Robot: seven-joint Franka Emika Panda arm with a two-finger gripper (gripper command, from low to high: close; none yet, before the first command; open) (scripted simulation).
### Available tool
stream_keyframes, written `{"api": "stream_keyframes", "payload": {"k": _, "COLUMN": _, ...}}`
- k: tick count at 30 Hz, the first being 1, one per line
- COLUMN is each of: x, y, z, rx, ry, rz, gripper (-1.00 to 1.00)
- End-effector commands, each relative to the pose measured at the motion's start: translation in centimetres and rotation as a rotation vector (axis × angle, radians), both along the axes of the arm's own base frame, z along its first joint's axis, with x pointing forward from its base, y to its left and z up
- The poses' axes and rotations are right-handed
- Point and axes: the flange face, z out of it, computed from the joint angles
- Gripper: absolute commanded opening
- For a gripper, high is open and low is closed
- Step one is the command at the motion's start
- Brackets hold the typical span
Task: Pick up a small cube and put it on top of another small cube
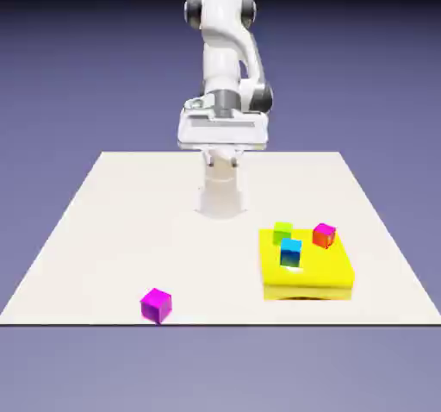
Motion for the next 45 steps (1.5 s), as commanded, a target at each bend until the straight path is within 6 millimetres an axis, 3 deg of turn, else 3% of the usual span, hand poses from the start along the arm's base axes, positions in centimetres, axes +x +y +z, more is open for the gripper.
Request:
{"api": "stream_keyframes", "payload": {"k": 1, "x": 0.5, "y": -0.1, "z": -0.4, "rx": 0.033, "ry": 0.022, "rz": -0.032, "gripper": 0.0}}
{"api": "stream_keyframes", "payload": {"k": 14, "x": 6.7, "y": -2.1, "z": -6.8, "rx": 0.353, "ry": 0.297, "rz": -0.51, "gripper": 0.0}}
{"api": "stream_keyframes", "payload": {"k": 27, "x": 11.3, "y": -4.8, "z": -14.8, "rx": 0.478, "ry": 0.467, "rz": -1.095, "gripper": 0.0}}
{"api": "stream_keyframes", "payload": {"k": 36, "x": 13.5, "y": -7.1, "z": -20.3, "rx": 0.459, "ry": 0.459, "rz": -1.529, "gripper": 0.0}}
{"api": "stream_keyframes", "payload": {"k": 45, "x": 14.9, "y": -9.7, "z": -25.3, "rx": 0.378, "ry": 0.306, "rz": -1.945, "gripper": 0.0}}
